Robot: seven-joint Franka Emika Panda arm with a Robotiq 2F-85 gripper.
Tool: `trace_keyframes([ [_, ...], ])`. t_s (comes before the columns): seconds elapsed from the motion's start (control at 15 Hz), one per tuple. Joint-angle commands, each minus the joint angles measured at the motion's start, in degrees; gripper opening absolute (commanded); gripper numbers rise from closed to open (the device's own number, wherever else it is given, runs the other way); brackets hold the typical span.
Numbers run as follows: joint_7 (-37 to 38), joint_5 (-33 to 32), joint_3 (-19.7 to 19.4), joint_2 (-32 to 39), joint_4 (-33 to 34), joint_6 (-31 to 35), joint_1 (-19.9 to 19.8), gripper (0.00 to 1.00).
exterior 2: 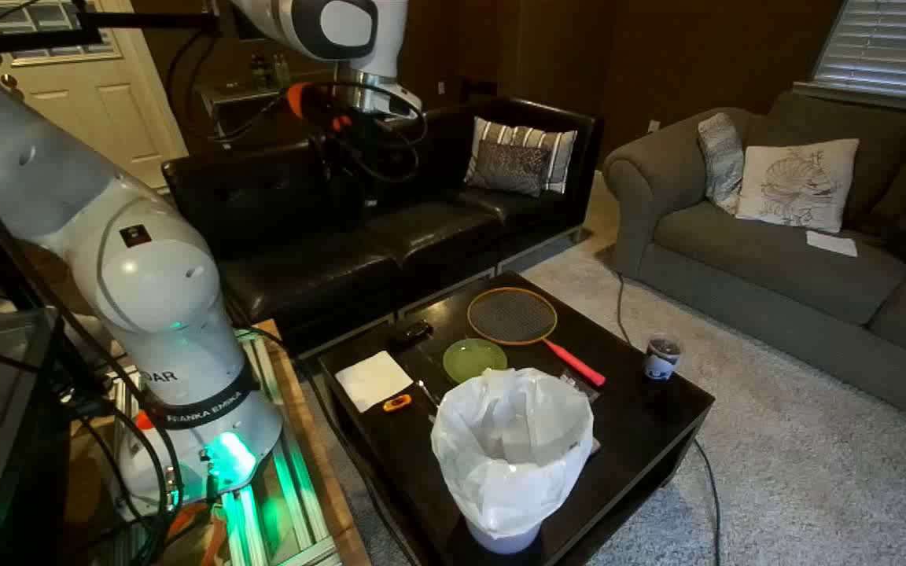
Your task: Put some popcorn in the bin
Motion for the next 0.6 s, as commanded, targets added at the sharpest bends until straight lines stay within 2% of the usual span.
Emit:
trace_keyframes([
  [0.0,-0.15,0.16,0.37,-0.02,0.13,-0.21,-0.41,1.0],
  [0.4,-0.15,0.16,0.37,-0.02,0.13,-0.21,-0.41,1.0],
  [0.53,-2.46,0.6,-1.21,3.71,2.18,-1.15,-0.84,1.0],
])
